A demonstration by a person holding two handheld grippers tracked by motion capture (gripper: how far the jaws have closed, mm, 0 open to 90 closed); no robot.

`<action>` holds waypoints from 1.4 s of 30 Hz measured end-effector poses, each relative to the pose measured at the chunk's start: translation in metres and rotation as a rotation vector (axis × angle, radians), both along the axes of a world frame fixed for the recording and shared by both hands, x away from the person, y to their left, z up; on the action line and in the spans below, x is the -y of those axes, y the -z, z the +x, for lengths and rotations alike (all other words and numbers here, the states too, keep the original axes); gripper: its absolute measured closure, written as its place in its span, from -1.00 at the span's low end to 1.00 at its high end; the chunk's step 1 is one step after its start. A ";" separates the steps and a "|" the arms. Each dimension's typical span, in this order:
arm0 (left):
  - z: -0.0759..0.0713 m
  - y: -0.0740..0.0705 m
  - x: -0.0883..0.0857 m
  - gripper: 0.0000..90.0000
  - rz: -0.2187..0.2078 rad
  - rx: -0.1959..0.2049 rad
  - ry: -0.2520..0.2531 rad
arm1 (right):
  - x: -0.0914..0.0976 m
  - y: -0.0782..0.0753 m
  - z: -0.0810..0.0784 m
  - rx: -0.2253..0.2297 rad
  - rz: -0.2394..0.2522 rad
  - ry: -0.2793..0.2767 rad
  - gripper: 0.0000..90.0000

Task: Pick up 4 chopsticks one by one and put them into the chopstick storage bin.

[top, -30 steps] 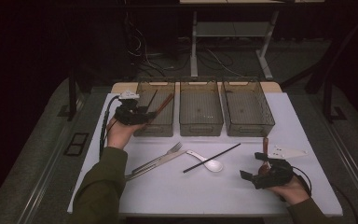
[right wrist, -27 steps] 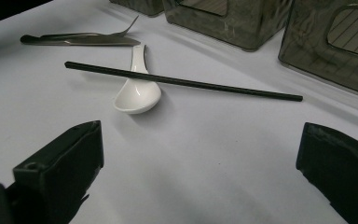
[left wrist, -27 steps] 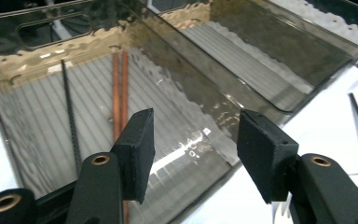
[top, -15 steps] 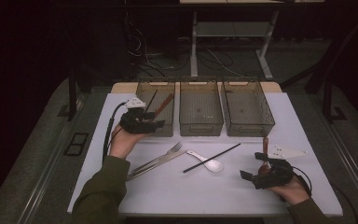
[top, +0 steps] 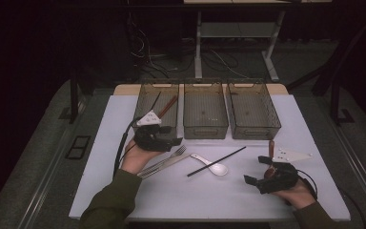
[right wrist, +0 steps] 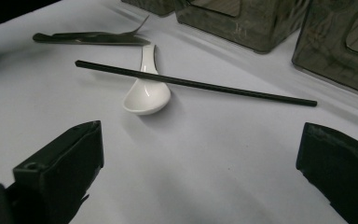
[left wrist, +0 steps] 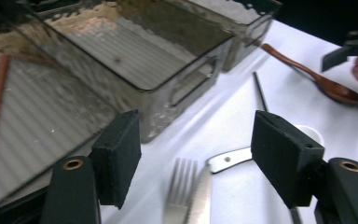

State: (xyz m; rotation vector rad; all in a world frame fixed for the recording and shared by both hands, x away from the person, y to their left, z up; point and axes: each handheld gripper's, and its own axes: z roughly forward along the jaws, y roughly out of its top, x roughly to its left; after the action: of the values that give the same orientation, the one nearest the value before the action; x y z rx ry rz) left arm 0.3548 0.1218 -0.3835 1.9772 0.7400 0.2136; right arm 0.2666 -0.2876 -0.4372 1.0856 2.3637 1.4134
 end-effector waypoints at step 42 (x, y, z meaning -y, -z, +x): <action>-0.043 0.046 0.072 -0.22 0.055 -0.053 0.187 | 0.004 0.003 -0.001 0.003 0.004 -0.018 -0.99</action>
State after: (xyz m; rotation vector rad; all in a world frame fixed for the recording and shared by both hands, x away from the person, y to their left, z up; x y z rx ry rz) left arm 0.3118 0.0495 -0.4298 2.0971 0.5837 0.0700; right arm 0.2652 -0.2918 -0.4402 1.0645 2.3757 1.4259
